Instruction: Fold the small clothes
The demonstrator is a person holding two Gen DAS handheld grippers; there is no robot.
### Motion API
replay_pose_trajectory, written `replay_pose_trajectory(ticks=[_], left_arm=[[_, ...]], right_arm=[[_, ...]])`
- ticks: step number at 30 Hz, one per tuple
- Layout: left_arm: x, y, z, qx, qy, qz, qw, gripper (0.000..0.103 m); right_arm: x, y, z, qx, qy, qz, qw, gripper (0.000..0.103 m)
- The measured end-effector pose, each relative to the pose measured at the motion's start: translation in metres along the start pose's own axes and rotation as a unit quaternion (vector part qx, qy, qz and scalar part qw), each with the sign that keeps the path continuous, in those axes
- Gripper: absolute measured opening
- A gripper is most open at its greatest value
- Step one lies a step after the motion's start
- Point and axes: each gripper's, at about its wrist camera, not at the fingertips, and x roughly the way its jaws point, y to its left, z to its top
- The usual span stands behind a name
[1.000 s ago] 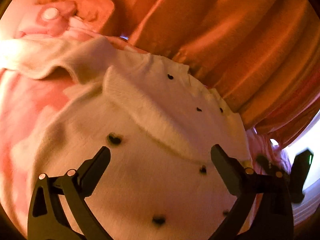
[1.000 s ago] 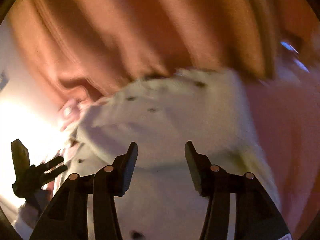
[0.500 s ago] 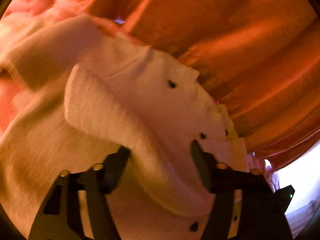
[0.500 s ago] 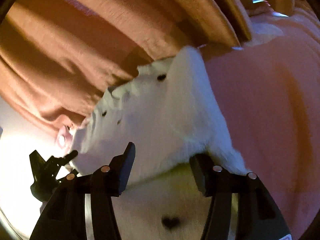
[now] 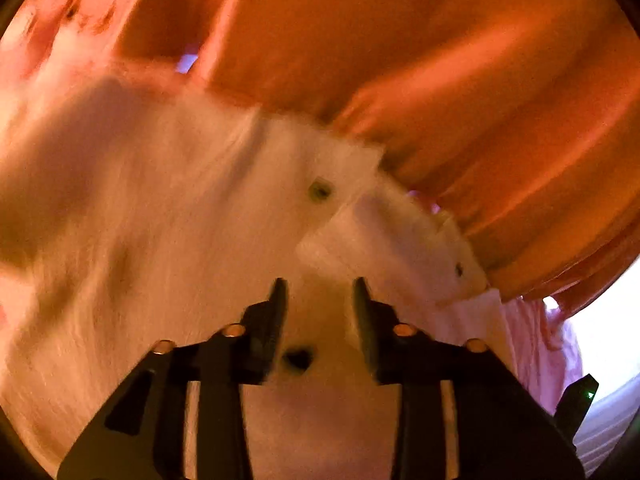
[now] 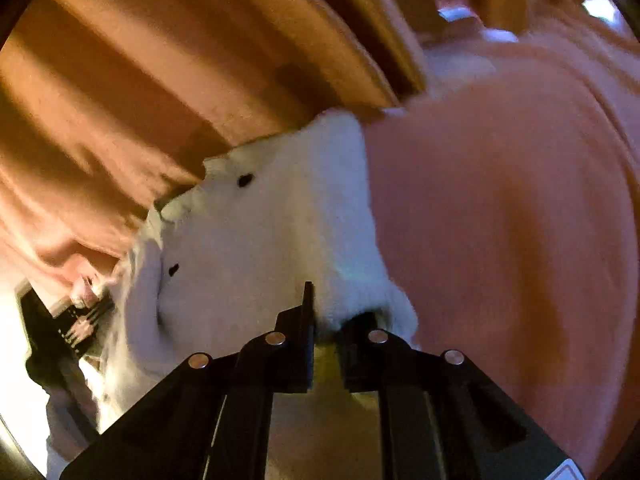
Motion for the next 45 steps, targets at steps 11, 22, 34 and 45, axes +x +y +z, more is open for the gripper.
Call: replay_pose_trajectory(ticks=[11,22,34,45], left_arm=[[0.044,-0.012,0.020,-0.098,0.019,-0.055,0.9935,0.087],[-0.007,-0.043,0.046,-0.024,-0.047,-0.149,0.9874,0.016],[0.001,0.012,0.016,-0.076,0.019,-0.109,0.9910,0.068],[0.061,-0.029,0.027,-0.085,0.037,-0.117,0.9888,0.020]], right_arm=[[-0.049,0.025,-0.026,-0.036,-0.072,-0.033,0.996,0.055],[-0.038,0.013,-0.012,-0.034,-0.063,-0.026,0.997,0.055],[-0.005,0.029,0.028,-0.091,-0.048,-0.043,0.994,0.061],[0.003,0.022,0.023,-0.105,-0.039,-0.057,0.992,0.063]])
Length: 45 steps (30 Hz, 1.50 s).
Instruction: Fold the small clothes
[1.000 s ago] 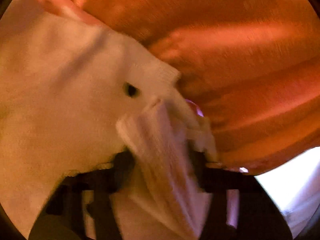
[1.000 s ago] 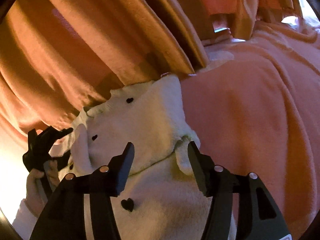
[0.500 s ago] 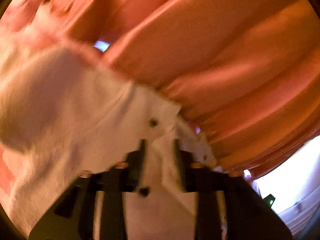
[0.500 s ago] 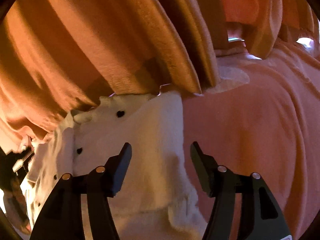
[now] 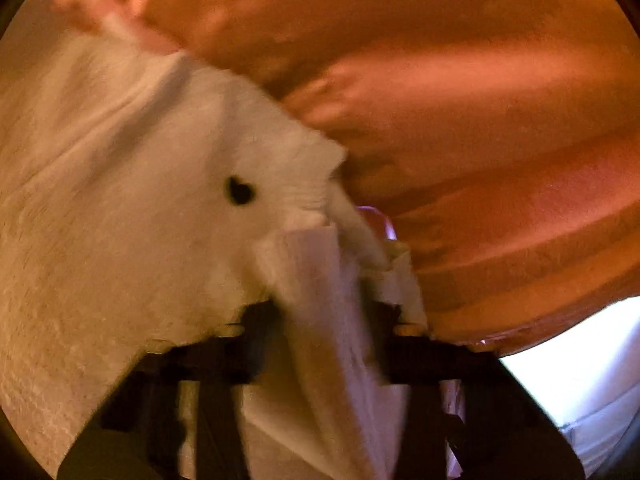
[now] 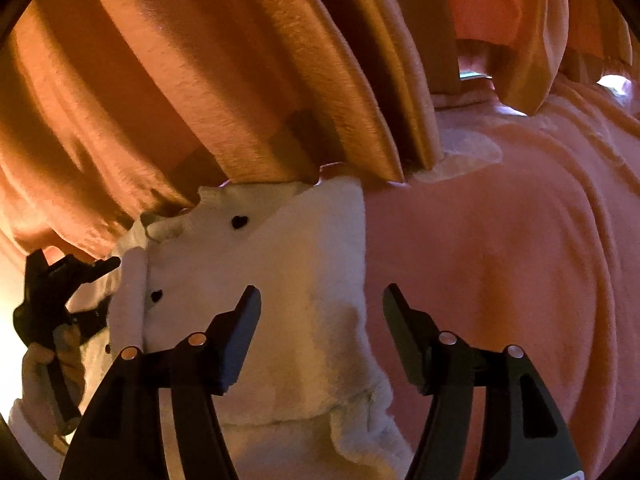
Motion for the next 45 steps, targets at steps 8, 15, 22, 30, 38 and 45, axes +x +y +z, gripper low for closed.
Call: replay_pose_trajectory(ticks=[8,15,22,30,38,45], left_arm=[[-0.081,-0.015,-0.003,0.078,-0.074,-0.022,0.9940,0.011],[-0.067,0.020,-0.004,0.009,-0.013,-0.004,0.9999,0.058],[-0.005,0.020,-0.004,-0.034,0.019,0.008,0.9992,0.068],[-0.042,-0.018,0.001,0.042,-0.037,-0.038,0.9977,0.008],[-0.151,-0.012,-0.021,0.078,-0.107,-0.066,0.9890,0.008],[-0.129,0.049,-0.041,0.051,-0.051,-0.003,0.9974,0.006]], right_arm=[[0.044,-0.001,0.022,-0.007,0.038,-0.004,0.999,0.063],[0.060,0.013,0.029,-0.010,0.055,-0.003,0.998,0.064],[0.056,0.019,0.025,-0.021,0.055,-0.002,0.998,0.064],[0.063,0.017,0.028,-0.030,0.062,-0.008,0.998,0.064],[0.082,0.029,0.031,-0.067,0.081,-0.025,0.994,0.011],[0.040,-0.026,0.038,0.069,0.001,0.017,0.997,0.009]])
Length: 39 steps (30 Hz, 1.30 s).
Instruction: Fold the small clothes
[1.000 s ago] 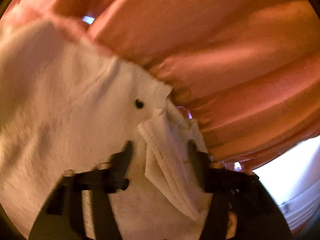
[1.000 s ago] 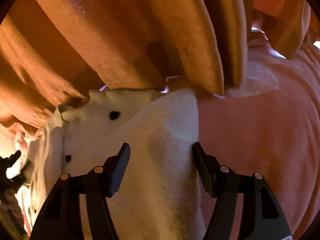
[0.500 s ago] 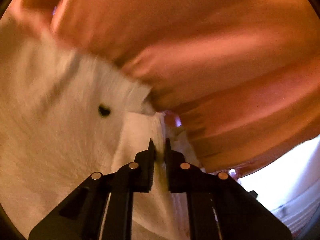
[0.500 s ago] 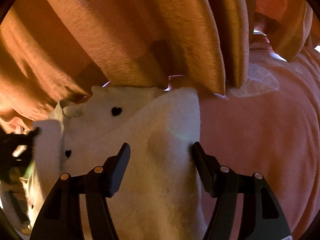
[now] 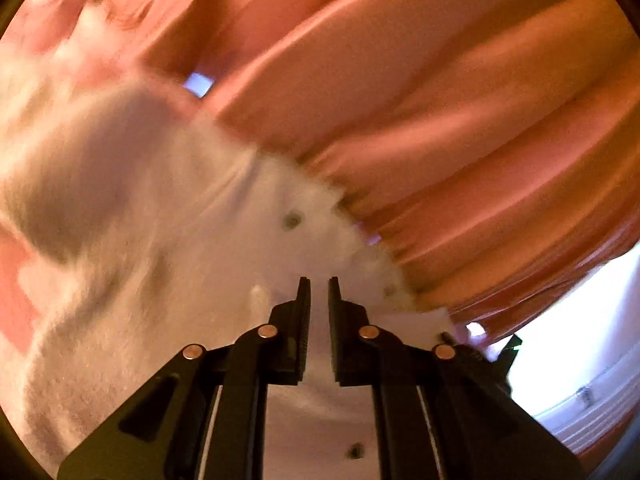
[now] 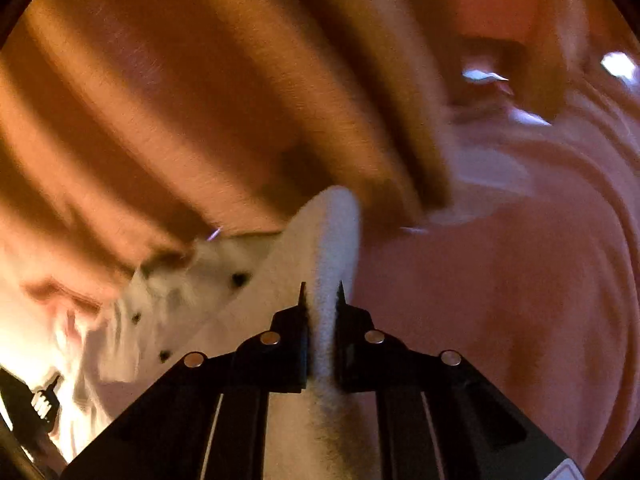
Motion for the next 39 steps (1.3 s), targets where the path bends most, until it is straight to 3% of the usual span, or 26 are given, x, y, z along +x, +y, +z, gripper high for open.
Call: replay_pose_trajectory(ticks=[3,4,5,7,9,10,11,14,15,16,17,18,21,24,25,27,28,29,31,33,34,35,36,37,38,39], left_arm=[[0.017,0.016,-0.017,-0.055,0.028,-0.005,0.9981,0.010],[0.017,0.018,-0.020,-0.067,0.029,-0.015,0.9972,0.022],[0.017,0.020,-0.023,-0.081,0.029,-0.025,0.9960,0.045],[0.014,0.024,-0.024,-0.105,0.013,-0.014,0.9943,0.066],[0.015,0.025,-0.019,-0.107,0.004,-0.002,0.9943,0.067],[0.019,0.027,-0.016,-0.110,0.002,0.010,0.9939,0.068],[0.024,0.029,-0.012,-0.114,0.001,0.013,0.9934,0.068],[0.048,0.025,-0.004,-0.108,0.026,0.016,0.9937,0.064],[0.058,0.016,0.000,-0.084,0.036,0.018,0.9956,0.061],[0.063,0.011,0.002,-0.068,0.043,0.019,0.9966,0.046],[0.072,0.005,0.006,-0.049,0.057,0.010,0.9971,0.022],[0.076,0.003,0.007,-0.045,0.061,0.001,0.9971,0.018],[0.069,-0.017,0.025,-0.038,0.039,-0.025,0.9982,0.018],[0.038,-0.049,0.050,0.023,-0.012,-0.045,0.9987,0.017],[0.031,-0.052,0.054,0.030,-0.023,-0.049,0.9981,0.011],[0.022,-0.046,0.063,0.037,-0.039,-0.033,0.9980,0.011],[0.026,-0.040,0.064,0.037,-0.035,-0.018,0.9986,0.011],[0.036,-0.027,0.062,0.032,-0.017,0.004,0.9993,0.011],[0.057,0.004,0.049,0.000,0.034,0.047,0.9983,0.009],[0.064,0.023,0.035,-0.029,0.056,0.042,0.9971,0.009],[0.062,0.025,0.029,-0.037,0.053,0.034,0.9973,0.019],[0.057,0.026,0.024,-0.041,0.046,0.020,0.9979,0.038],[0.053,0.025,0.023,-0.044,0.039,0.016,0.9982,0.047],[0.047,0.023,0.021,-0.047,0.027,0.020,0.9983,0.064],[0.043,0.021,0.021,-0.052,0.020,0.030,0.9980,0.075],[0.040,0.021,0.020,-0.057,0.018,0.035,0.9976,0.077]], right_arm=[[0.024,-0.022,-0.010,0.037,0.056,-0.004,0.998,0.012],[0.019,-0.024,-0.009,0.041,0.050,-0.003,0.998,0.020],[0.011,-0.022,-0.006,0.037,0.044,-0.006,0.998,0.021],[-0.007,-0.011,-0.005,0.022,0.026,-0.001,0.999,0.021],[-0.029,0.007,-0.010,-0.010,0.012,0.007,1.000,0.024],[-0.035,0.016,-0.012,-0.021,0.008,0.011,1.000,0.030],[-0.043,0.024,-0.017,-0.032,0.004,0.018,0.999,0.038],[-0.061,0.037,-0.041,-0.059,0.010,0.044,0.997,0.046],[-0.064,0.042,-0.052,-0.072,0.011,0.038,0.997,0.047],[-0.063,0.047,-0.061,-0.082,0.013,0.032,0.996,0.048],[-0.062,0.049,-0.067,-0.089,0.015,0.028,0.996,0.048],[-0.059,0.052,-0.076,-0.095,0.022,0.023,0.995,0.048],[-0.052,0.046,-0.087,-0.103,0.037,0.025,0.994,0.048],[-0.058,0.043,-0.086,-0.091,0.021,0.054,0.994,0.048],[-0.059,0.041,-0.084,-0.088,0.014,0.062,0.994,0.048],[-0.053,0.034,-0.082,-0.085,0.021,0.054,0.995,0.047],[-0.042,0.028,-0.084,-0.077,0.038,0.034,0.996,0.039],[-0.031,0.019,-0.086,-0.063,0.058,0.022,0.996,0.025],[-0.033,0.011,-0.086,-0.035,0.052,0.022,0.998,0.022],[-0.040,0.015,-0.083,-0.032,0.050,0.042,0.997,0.025],[-0.045,0.017,-0.082,-0.037,0.044,0.046,0.997,0.026],[-0.047,0.019,-0.082,-0.040,0.041,0.045,0.997,0.029],[-0.048,0.019,-0.082,-0.040,0.041,0.048,0.997,0.029],[-0.048,0.018,-0.082,-0.039,0.042,0.051,0.997,0.029],[-0.047,0.018,-0.083,-0.036,0.044,0.055,0.997,0.029],[-0.046,0.016,-0.082,-0.035,0.045,0.057,0.997,0.029]])
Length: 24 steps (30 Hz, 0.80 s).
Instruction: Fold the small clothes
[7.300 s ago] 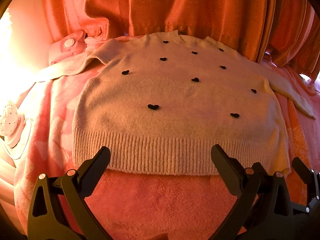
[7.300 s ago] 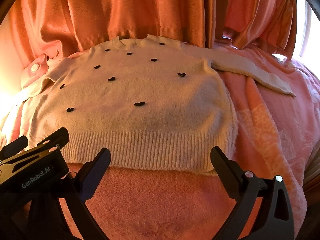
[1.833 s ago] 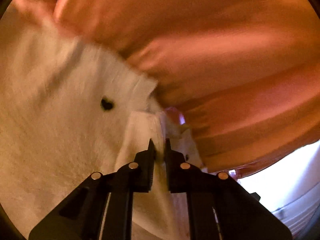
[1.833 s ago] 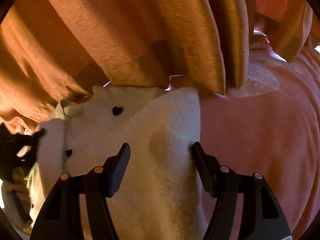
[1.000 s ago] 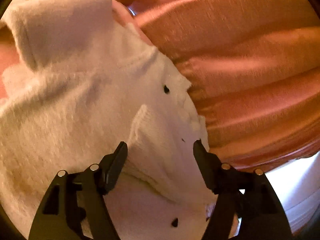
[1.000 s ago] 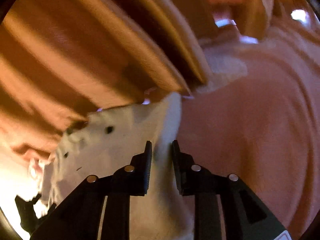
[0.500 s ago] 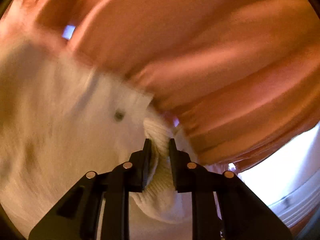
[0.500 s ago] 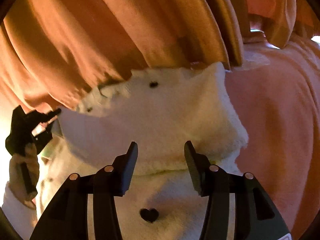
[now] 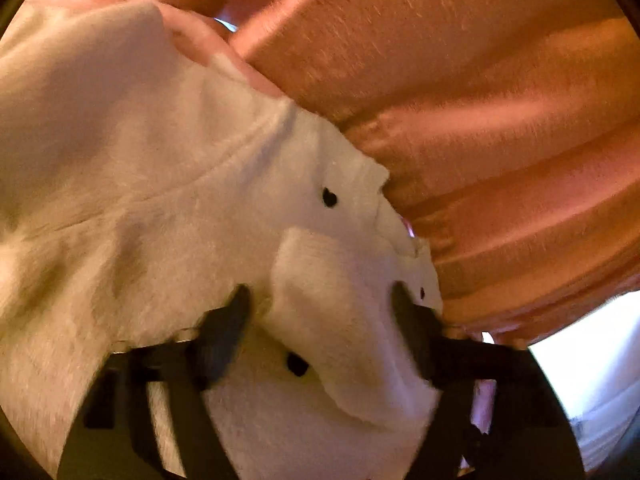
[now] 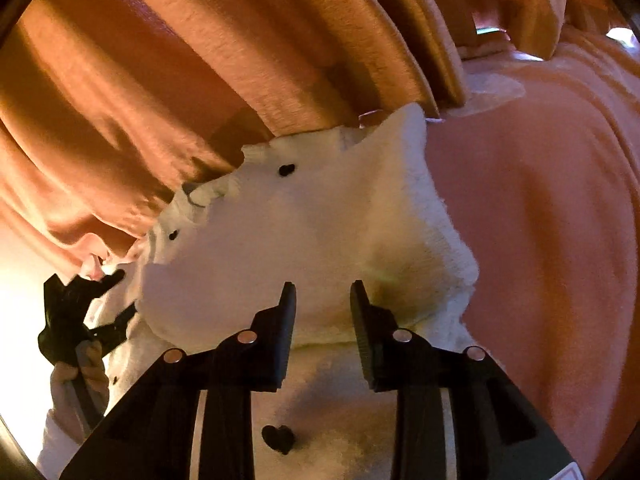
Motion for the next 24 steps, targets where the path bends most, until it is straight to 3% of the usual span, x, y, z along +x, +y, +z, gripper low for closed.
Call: replay_pose_trajectory(ticks=[4,6,8,9,13,15,17,18,20,23,24], left_arm=[[0.007,0.002,-0.009,-0.018,0.009,0.002,0.9998,0.078],[0.011,-0.006,-0.013,0.006,0.003,0.006,1.0000,0.069],[0.023,-0.016,-0.012,0.003,0.031,-0.031,0.9990,0.017],[0.026,-0.023,-0.008,0.002,0.032,-0.045,0.9985,0.014],[-0.021,-0.063,0.008,0.059,-0.033,-0.085,0.9941,0.014],[-0.044,-0.073,0.015,0.081,-0.063,-0.084,0.9911,0.014],[-0.039,-0.066,0.016,0.100,-0.052,-0.041,0.9928,0.014],[-0.024,-0.053,0.013,0.098,-0.026,-0.003,0.9949,0.014],[-0.007,-0.023,0.007,0.067,0.011,0.039,0.9969,0.014],[0.000,0.014,-0.003,0.016,0.018,0.048,0.9985,0.015],[-0.002,0.017,-0.005,0.013,0.014,0.045,0.9988,0.015]], right_arm=[[0.001,0.004,-0.002,-0.001,0.002,0.007,1.000,0.029],[0.004,0.010,-0.003,-0.008,0.003,0.009,1.000,0.030],[0.005,0.014,-0.004,-0.015,0.004,0.008,1.000,0.033],[0.007,0.015,-0.005,-0.018,0.004,0.007,1.000,0.033],[0.008,0.018,-0.003,-0.032,-0.002,-0.002,0.999,0.034],[0.007,0.018,-0.001,-0.038,-0.007,-0.006,0.999,0.034],[0.014,0.013,-0.001,-0.040,0.001,-0.030,0.999,0.034],[0.020,0.009,-0.002,-0.036,0.015,-0.039,0.998,0.034],[0.022,0.005,-0.004,-0.020,0.013,-0.037,0.999,0.032],[0.007,0.017,-0.004,-0.035,-0.010,-0.016,0.999,0.036],[0.010,0.020,-0.006,-0.054,-0.009,-0.038,0.998,0.036]])
